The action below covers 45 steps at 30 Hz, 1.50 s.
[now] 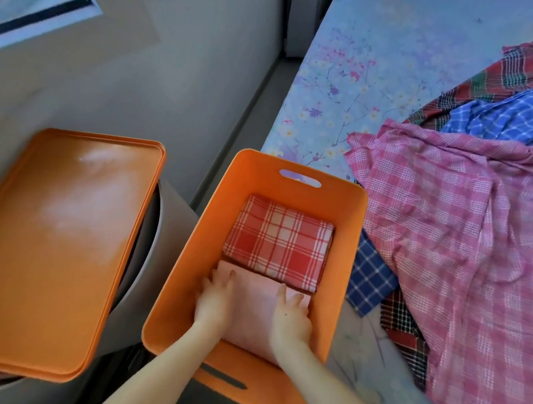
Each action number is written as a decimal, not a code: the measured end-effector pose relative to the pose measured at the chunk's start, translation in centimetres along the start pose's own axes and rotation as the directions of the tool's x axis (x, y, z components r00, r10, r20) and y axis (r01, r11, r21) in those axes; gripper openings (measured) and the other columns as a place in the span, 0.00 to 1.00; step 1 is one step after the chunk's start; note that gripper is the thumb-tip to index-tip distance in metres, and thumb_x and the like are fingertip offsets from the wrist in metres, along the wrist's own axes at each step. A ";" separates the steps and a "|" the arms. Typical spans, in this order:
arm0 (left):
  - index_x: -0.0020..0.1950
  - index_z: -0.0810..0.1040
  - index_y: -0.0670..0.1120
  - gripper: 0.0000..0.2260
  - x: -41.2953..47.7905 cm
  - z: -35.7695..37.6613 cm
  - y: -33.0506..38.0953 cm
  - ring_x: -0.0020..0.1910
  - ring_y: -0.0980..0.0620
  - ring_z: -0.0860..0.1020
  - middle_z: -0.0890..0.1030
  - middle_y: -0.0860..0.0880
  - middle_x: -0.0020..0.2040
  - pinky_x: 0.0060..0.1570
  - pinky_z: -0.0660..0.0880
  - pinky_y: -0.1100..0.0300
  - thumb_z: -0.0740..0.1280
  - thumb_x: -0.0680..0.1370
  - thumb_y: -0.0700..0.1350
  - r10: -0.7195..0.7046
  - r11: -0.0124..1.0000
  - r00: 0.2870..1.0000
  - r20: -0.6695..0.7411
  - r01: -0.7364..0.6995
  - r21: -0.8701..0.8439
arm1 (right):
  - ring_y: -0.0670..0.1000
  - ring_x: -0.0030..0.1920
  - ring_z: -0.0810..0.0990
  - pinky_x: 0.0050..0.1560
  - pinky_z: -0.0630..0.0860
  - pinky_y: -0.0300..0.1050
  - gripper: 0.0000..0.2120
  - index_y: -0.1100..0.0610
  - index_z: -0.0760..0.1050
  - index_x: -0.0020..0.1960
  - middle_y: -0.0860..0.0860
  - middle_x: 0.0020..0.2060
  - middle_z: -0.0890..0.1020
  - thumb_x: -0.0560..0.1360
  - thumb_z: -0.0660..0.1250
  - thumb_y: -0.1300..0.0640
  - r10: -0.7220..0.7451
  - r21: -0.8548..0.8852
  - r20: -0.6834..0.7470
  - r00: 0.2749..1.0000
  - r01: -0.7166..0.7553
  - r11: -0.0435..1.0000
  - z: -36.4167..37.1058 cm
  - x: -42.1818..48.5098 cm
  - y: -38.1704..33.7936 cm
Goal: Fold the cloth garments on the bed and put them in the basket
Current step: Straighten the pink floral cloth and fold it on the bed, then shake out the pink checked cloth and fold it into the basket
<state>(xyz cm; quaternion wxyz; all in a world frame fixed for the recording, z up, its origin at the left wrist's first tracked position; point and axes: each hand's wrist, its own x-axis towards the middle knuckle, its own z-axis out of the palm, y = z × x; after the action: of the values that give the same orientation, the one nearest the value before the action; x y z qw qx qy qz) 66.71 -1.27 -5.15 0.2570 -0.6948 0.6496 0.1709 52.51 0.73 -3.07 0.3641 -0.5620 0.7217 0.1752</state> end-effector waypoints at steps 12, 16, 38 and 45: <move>0.70 0.23 0.46 0.47 4.1 3.9 -0.6 0.67 0.38 0.25 0.22 0.41 0.67 0.69 0.31 0.44 0.64 0.76 0.52 0.287 0.779 0.929 0.232 -0.368 0.508 | 0.65 0.74 0.38 0.71 0.62 0.55 0.40 0.50 0.28 0.74 0.61 0.74 0.34 0.78 0.55 0.67 -0.029 -0.489 0.182 0.983 0.116 0.865 5.0 4.2 1.0; 0.70 0.23 0.46 0.47 4.6 4.2 -0.5 0.69 0.38 0.26 0.23 0.41 0.68 0.73 0.36 0.44 0.64 0.76 0.52 0.283 0.787 0.931 0.228 -0.362 0.499 | 0.66 0.73 0.35 0.72 0.58 0.58 0.42 0.50 0.27 0.74 0.62 0.73 0.32 0.78 0.59 0.64 0.008 -0.530 0.244 0.970 0.126 0.839 4.6 4.9 0.8; 0.50 0.77 0.43 0.10 -10.6 -17.4 34.0 0.38 0.47 0.74 0.79 0.47 0.42 0.34 0.69 0.56 0.57 0.80 0.44 0.516 0.822 0.786 -0.341 -0.567 -0.062 | 0.49 0.29 0.77 0.28 0.75 0.37 0.13 0.53 0.76 0.36 0.52 0.30 0.79 0.75 0.65 0.67 0.366 0.909 -0.231 0.901 0.067 0.411 -9.7 -9.1 44.3; 0.49 0.78 0.43 0.10 -16.5 -11.6 55.7 0.42 0.46 0.77 0.81 0.47 0.44 0.35 0.73 0.57 0.58 0.78 0.41 0.594 0.782 0.764 -0.249 -0.622 -0.040 | 0.53 0.32 0.72 0.38 0.71 0.49 0.15 0.59 0.73 0.31 0.55 0.27 0.74 0.73 0.59 0.71 0.633 0.994 0.029 0.774 -0.087 0.060 -6.1 -11.5 69.7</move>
<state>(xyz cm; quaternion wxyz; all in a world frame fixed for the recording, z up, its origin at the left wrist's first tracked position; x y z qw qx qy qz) 8.78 4.09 6.15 0.0707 -0.4753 0.8528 0.2047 -13.72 25.93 -1.47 0.4095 -0.0105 0.8368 -0.3632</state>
